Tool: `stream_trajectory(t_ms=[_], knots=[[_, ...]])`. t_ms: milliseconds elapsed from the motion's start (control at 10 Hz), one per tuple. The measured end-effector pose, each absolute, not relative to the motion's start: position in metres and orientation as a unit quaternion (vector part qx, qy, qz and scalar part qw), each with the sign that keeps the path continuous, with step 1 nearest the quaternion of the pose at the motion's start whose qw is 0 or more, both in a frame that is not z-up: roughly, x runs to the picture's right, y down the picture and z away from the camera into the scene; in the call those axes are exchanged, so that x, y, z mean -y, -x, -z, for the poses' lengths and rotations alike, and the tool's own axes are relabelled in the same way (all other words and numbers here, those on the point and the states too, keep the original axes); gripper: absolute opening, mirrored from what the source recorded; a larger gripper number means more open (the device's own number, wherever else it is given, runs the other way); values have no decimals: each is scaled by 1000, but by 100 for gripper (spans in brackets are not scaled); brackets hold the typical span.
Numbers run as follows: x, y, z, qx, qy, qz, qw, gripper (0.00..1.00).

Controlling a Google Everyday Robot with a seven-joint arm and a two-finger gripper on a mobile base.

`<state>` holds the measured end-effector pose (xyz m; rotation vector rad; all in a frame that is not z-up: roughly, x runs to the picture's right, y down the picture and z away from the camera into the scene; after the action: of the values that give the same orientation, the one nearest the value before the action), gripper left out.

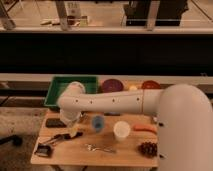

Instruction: Place eraser in tray

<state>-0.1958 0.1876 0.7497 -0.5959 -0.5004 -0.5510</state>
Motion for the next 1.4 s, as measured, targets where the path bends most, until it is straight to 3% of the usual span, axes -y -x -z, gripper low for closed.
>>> stream_trajectory(t_ms=[200,900,1400], knots=[[-186,202,-751,244,291,272,884,80],[-175,266,-771,250,295,295,874,80],[-173,281,-787,207,302,247,897,80]])
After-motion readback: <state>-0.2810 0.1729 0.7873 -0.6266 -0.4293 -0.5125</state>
